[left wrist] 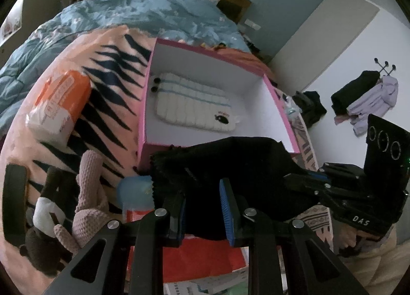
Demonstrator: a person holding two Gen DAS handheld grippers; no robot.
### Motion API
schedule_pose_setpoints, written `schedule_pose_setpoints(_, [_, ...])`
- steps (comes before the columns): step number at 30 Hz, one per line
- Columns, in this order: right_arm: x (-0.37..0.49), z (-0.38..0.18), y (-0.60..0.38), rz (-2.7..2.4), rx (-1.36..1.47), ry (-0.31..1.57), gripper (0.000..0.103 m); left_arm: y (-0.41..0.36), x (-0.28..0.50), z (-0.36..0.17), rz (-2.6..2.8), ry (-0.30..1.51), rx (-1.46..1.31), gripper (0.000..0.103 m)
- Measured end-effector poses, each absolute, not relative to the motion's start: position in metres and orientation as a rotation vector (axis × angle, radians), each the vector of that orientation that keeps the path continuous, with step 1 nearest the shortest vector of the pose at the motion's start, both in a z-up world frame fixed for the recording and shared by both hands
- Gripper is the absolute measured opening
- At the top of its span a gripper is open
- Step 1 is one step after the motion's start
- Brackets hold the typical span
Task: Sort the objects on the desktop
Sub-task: 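Carry the held black cloth with the left gripper over the pink box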
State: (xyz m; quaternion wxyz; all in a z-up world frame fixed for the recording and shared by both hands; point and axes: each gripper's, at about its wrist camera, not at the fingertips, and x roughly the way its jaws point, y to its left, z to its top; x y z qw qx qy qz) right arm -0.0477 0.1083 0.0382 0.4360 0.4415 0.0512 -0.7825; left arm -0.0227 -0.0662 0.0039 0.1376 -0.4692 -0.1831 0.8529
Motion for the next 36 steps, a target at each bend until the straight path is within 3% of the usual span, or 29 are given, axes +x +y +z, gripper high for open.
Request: schedule_pose_setpoints(36, [-0.054,0.086,0.129,-2.056,0.922,0.103,0.006,-0.038,-0.046,0.068,2.540,-0.295,-1.171,0.023])
